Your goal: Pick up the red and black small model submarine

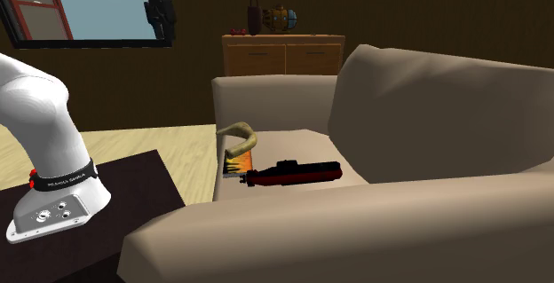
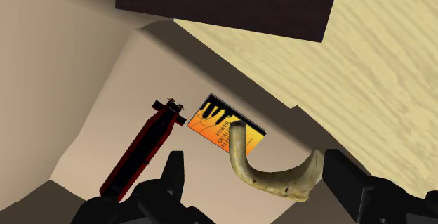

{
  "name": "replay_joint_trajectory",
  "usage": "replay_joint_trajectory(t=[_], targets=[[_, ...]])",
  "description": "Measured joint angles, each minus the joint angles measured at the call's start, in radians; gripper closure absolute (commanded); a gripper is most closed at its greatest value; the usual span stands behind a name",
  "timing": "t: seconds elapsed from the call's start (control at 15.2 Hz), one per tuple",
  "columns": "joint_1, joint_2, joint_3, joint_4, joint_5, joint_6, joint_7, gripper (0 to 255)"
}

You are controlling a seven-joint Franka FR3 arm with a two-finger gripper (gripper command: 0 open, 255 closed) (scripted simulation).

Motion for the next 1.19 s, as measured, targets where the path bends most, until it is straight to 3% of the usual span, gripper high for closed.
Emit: replay_joint_trajectory(t=[0.33, 1.19], targets=[[-0.009, 0.046, -0.016, -0.048, -0.012, 0.092, -0.019, 0], [-0.047, 0.389, -0.09, -0.129, -0.051, 0.516, -0.104, 0]])
